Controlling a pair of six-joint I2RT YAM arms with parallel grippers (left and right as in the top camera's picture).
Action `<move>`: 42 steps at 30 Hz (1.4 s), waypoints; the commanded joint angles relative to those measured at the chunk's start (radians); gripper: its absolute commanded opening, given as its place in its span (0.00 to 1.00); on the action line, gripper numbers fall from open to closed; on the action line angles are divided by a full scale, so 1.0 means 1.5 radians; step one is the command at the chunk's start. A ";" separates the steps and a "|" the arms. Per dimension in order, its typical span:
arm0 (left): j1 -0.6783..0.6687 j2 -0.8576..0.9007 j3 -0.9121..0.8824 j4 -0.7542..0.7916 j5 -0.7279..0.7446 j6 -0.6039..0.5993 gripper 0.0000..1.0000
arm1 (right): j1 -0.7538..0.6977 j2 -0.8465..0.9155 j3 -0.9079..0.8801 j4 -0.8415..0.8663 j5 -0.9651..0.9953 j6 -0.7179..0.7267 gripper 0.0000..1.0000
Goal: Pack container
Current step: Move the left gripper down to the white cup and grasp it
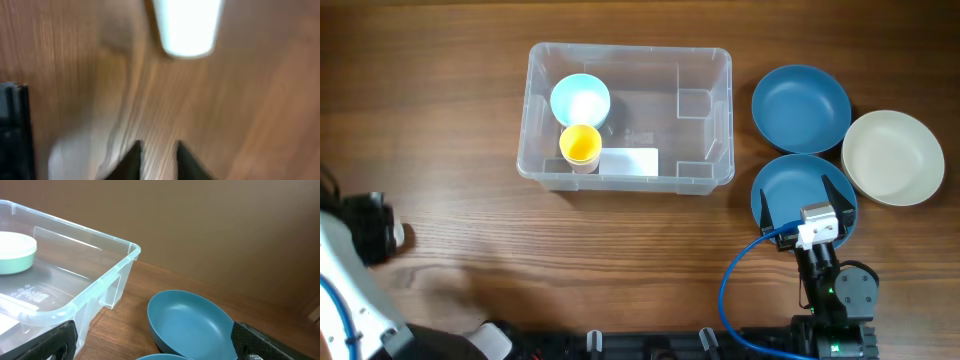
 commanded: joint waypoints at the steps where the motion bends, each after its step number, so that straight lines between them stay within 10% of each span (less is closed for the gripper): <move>1: 0.105 0.000 -0.104 0.067 0.049 -0.004 0.04 | 0.003 0.002 -0.001 0.001 -0.011 -0.005 1.00; 32: 0.043 0.001 -0.175 0.155 0.030 0.076 0.04 | 0.003 0.002 -0.001 0.001 -0.011 -0.006 1.00; 42: 0.143 -0.017 -0.175 0.096 0.028 0.075 0.06 | 0.003 0.002 -0.001 0.001 -0.011 -0.006 1.00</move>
